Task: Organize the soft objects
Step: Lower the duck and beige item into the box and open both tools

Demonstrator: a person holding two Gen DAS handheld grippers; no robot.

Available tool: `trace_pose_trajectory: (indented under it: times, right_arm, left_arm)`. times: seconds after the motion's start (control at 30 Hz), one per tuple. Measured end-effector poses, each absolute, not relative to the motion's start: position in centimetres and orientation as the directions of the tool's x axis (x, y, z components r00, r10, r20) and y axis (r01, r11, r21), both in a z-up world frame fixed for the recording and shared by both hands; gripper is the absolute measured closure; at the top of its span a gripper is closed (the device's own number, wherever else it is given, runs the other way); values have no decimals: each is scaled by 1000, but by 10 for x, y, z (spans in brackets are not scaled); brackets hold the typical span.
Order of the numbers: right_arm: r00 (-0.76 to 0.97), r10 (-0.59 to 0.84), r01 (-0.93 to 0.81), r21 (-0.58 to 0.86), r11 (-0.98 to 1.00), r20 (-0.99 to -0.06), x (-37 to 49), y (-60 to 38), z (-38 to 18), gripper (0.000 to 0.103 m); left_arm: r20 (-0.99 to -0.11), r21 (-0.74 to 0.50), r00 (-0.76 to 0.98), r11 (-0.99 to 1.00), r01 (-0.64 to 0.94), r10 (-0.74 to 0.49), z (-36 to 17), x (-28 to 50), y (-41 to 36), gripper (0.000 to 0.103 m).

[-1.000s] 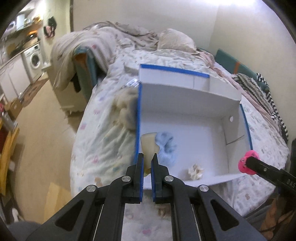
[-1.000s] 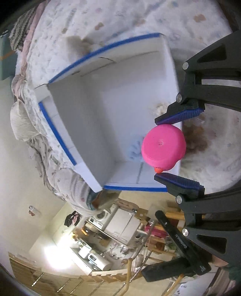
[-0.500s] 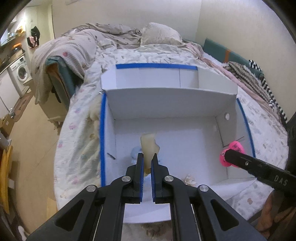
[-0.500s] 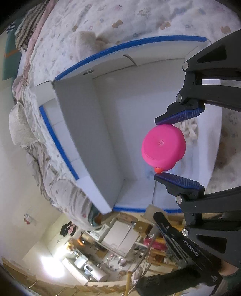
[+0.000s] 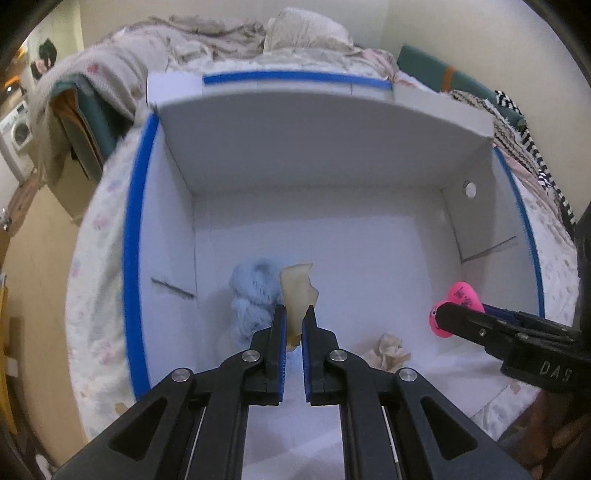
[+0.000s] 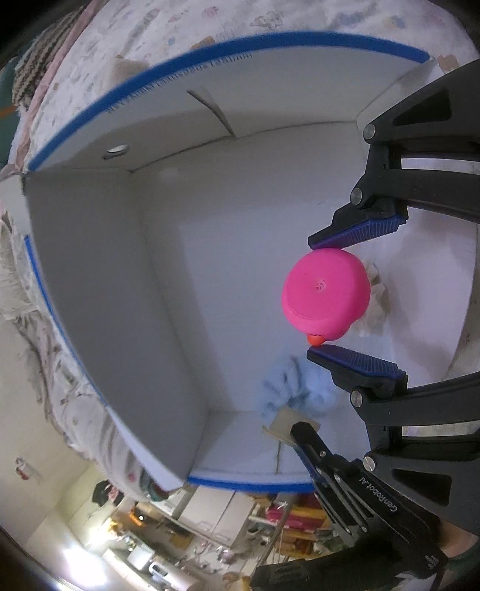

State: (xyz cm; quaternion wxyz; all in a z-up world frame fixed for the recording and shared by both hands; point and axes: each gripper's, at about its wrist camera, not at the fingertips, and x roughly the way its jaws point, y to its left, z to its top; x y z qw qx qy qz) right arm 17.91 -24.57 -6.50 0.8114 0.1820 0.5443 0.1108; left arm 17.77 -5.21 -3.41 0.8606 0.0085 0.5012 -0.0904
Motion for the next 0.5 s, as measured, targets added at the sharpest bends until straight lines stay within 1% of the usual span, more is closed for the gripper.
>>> trace_pose_trajectory:
  times: [0.13, 0.5]
  right_arm:
    - [356, 355, 18, 386, 922, -864, 179, -239, -73, 47]
    - [320, 314, 27, 340, 940, -894, 179, -234, -88, 47]
  left_arm:
    - [-882, -93, 447, 986, 141, -148, -46, 183, -51, 96]
    - [-903, -61, 414, 987, 147, -118, -54, 185, -61, 96]
